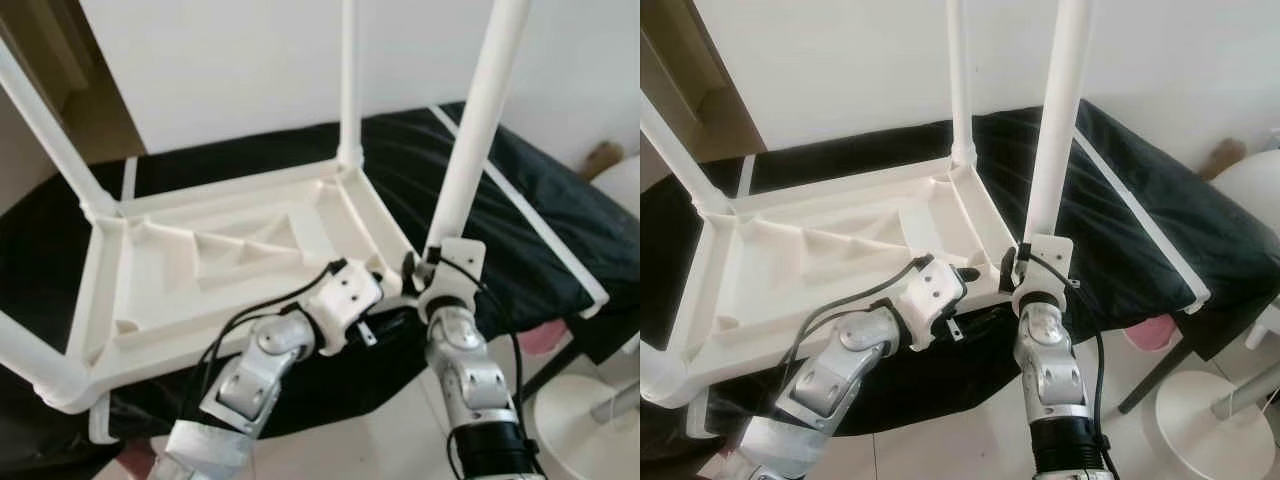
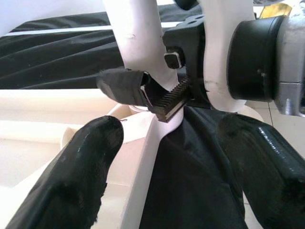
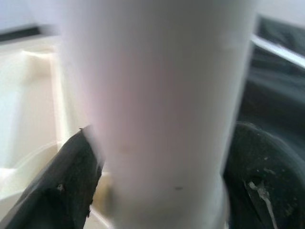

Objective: Building children table

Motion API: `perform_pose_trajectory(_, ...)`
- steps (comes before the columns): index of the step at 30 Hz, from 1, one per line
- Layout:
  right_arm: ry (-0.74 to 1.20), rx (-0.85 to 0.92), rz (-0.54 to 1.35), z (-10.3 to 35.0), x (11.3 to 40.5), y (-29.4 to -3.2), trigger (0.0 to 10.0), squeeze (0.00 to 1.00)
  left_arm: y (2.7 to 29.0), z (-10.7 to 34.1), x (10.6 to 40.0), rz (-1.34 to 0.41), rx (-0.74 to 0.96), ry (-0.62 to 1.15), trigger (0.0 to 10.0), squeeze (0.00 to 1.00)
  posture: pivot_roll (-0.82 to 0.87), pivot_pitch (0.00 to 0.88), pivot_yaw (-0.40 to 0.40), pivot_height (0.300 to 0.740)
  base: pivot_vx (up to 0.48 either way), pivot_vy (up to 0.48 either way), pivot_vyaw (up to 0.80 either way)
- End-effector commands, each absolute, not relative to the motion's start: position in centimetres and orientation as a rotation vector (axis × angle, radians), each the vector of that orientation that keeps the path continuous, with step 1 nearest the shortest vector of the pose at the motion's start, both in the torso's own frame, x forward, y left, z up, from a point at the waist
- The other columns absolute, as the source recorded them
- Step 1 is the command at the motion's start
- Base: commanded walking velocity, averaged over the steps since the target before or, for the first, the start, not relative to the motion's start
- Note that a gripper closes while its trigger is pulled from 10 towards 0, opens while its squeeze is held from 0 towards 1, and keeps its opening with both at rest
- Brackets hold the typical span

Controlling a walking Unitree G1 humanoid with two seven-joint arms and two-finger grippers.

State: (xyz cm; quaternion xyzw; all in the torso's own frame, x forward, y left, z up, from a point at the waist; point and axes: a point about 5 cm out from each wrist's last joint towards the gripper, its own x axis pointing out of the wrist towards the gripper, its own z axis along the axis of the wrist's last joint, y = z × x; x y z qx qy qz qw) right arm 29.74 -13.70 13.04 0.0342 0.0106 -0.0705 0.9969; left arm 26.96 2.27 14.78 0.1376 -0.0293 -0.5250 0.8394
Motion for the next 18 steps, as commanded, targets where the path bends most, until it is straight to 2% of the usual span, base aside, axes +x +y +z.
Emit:
perform_pose_trajectory(1, 0.021, 0.075, -0.088, 12.4, 29.2, -13.5, 10.0, 1.0, 2.5, 14.5, 27.1, -1.053, 0.305, -0.057, 10.0, 0.0, -0.03, 0.0, 0.037, 0.74, 0.0, 0.0, 0.0)
perform_pose_trajectory(5, -0.002, 0.06, -0.028, 12.4, 28.9, -14.4, 10.0, 1.0, 2.5, 14.5, 27.1, -1.052, 0.305, -0.057, 10.0, 0.0, -0.03, 0.0, 0.036, 0.74, 0.0, 0.0, 0.0)
perform_pose_trajectory(6, -0.009, 0.049, -0.01, 12.3, 28.8, -14.9, 10.0, 0.92, 2.5, 14.4, 27.1, -1.052, 0.305, -0.056, 10.0, 0.0, -0.03, 0.0, 0.036, 0.74, 0.0, 0.0, 0.0)
perform_pose_trajectory(7, -0.019, 0.034, 0.014, 12.3, 28.6, -15.6, 10.0, 0.0, 2.5, 14.4, 27.1, -1.052, 0.305, -0.056, 10.0, 0.0, -0.03, 0.0, 0.037, 0.74, 0.0, 0.0, 0.0)
perform_pose_trajectory(10, -0.043, -0.013, 0.12, 12.4, 28.6, -17.1, 10.0, 0.0, 2.5, 14.4, 27.1, -1.055, 0.306, -0.056, 10.0, 0.0, -0.04, 0.0, 0.039, 0.74, 0.0, 0.0, 0.0)
perform_pose_trajectory(18, -0.068, -0.073, 0.275, 13.1, 29.5, -18.4, 10.0, 0.0, 2.4, 14.5, 27.2, -1.059, 0.31, -0.06, 10.0, 0.0, -0.04, 0.0, 0.041, 0.74, 0.0, 0.0, 0.0)
